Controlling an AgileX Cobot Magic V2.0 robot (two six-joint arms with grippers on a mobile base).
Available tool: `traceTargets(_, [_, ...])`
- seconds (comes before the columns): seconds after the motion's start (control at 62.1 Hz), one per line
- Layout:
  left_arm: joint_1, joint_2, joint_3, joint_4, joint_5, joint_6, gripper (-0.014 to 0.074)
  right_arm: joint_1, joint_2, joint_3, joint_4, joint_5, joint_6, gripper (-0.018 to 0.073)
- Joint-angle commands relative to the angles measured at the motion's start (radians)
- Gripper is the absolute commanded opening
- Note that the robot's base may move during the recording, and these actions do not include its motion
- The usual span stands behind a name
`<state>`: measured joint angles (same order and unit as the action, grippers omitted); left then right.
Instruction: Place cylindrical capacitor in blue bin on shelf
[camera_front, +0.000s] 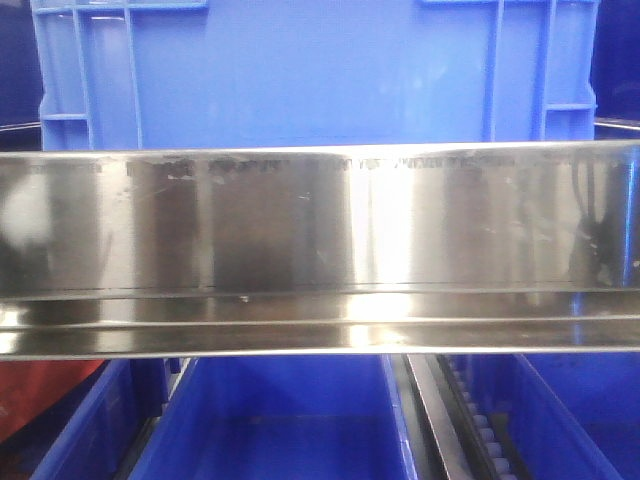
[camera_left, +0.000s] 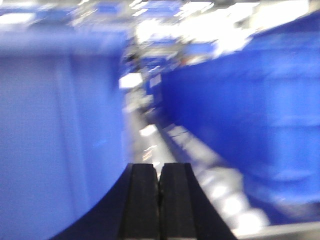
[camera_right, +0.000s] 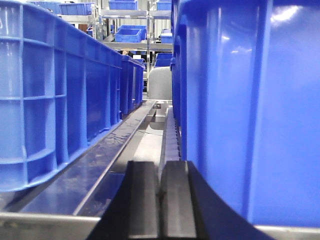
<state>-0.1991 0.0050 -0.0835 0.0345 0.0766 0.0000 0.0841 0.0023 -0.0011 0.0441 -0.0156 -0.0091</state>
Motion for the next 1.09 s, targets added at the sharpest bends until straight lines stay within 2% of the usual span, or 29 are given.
traceTargets(0.0, [0.058,-0.005,0.051,-0.035,-0.036,0.000,-0.0111,-0.007,-0.002,0.001,0.003,-0.015,0.001,-0.0168])
traceTargets(0.097, [0.086,-0.005,0.084,-0.053,-0.129,0.000,-0.0111,-0.007,-0.002,0.001,0.003,-0.015,0.001,-0.0168])
traceTargets(0.161, [0.086,-0.005,0.084,-0.053,-0.068,0.000,-0.0111,-0.007,-0.002,0.001,0.003,-0.015,0.001,-0.0168])
traceTargets(0.322, [0.082,-0.005,0.084,-0.053,-0.077,0.000,-0.0111,-0.007,-0.002,0.001,0.003,-0.015,0.001,-0.0168])
traceTargets(0.499, [0.082,-0.005,0.084,-0.112,-0.068,0.000,-0.0111,-0.007,-0.002,0.001,0.003,-0.015,0.001,-0.0168])
traceTargets(1.079, [0.082,-0.005,0.084,-0.112,-0.070,0.000,-0.0111,-0.007,-0.002,0.001,0.003,-0.015,0.001,-0.0168])
